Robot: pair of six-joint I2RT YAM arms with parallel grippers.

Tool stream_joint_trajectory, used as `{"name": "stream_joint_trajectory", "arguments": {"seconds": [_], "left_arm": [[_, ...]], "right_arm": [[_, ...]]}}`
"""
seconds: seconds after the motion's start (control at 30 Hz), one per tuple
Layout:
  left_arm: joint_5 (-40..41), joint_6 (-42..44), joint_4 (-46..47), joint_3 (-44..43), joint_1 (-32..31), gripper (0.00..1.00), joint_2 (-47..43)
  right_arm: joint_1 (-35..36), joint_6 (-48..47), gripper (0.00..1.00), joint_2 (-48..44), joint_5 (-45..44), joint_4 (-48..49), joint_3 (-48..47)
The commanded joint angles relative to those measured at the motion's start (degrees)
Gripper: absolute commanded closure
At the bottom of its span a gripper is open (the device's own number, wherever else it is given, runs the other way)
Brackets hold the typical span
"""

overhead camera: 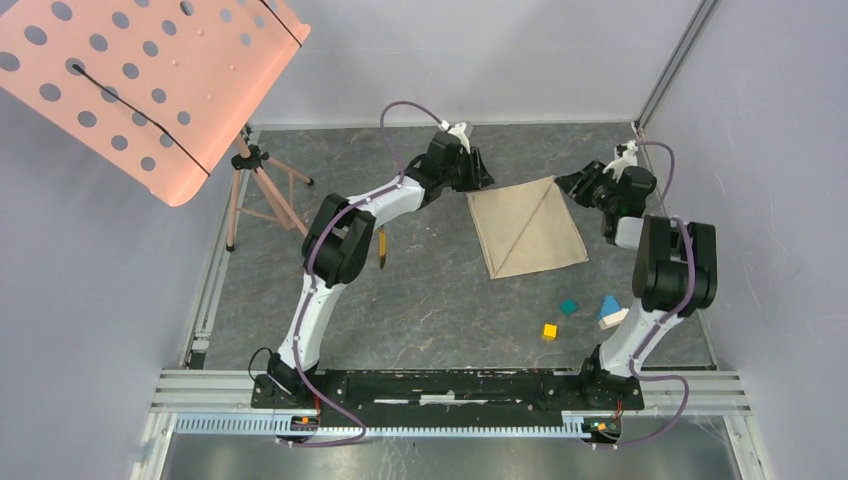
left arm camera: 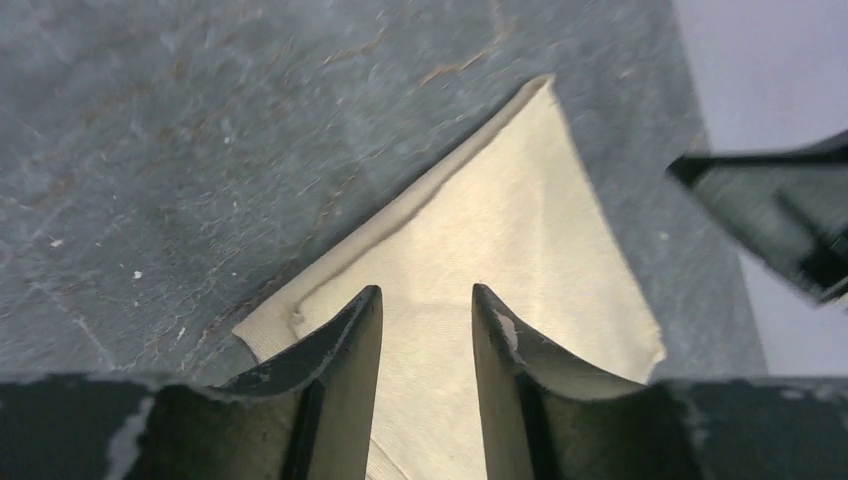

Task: Fold the napkin into a case and place the utensils inside
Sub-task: Smooth out the upper triangle-folded napkin at the center of the board, then pick up the upper triangle-folded napkin from the center of the board.

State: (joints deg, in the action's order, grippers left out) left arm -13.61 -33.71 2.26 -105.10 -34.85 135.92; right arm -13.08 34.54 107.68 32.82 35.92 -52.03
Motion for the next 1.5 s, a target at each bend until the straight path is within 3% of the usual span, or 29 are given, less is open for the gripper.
{"name": "stream_joint_trajectory", "arguments": {"seconds": [0.0, 0.13, 0.27, 0.5, 0.73, 0.83, 1.13, 1.47], "left_arm": [[3.66, 1.89, 2.48, 2.68, 0.08, 0.52, -11.12], [5.47, -0.12, 2.48, 7.67, 0.97, 0.46, -12.6], [-0.86, -1.39, -0.5, 5.23, 2.38, 0.45, -9.34], [2.11, -1.48, -8.16, 4.49, 2.62, 0.45, -7.86], [-0.33, -1.65, -9.49, 6.29, 5.82, 0.46, -8.8], [-1.57, -2.52, -8.92, 8.0, 7.35, 0.47, -9.76], [-3.9, -3.79, -4.38, 12.5, 7.92, 0.47, -11.87], [-5.36, -4.17, -3.22, 12.98, 8.22, 0.47, -12.05]], "right_arm": [[6.6, -5.78, 0.57, -8.9, -0.92, -1.96, 7.46], [14.52, -15.07, 0.5, -13.63, -5.19, -14.67, 8.17], [21.04, -23.63, 0.42, -18.62, -11.3, -24.89, 9.95], [29.55, -30.86, 0.34, -25.97, -21.0, -36.46, 11.15], [40.31, -31.58, 0.5, -23.87, -30.51, -47.76, 5.47], [42.3, -30.87, 0.62, -20.97, -31.86, -50.09, 2.07], [45.16, -30.87, 0.57, -13.22, -37.46, -56.54, -5.62], [47.01, -30.5, 0.6, -10.39, -38.71, -57.06, -6.8]]}}
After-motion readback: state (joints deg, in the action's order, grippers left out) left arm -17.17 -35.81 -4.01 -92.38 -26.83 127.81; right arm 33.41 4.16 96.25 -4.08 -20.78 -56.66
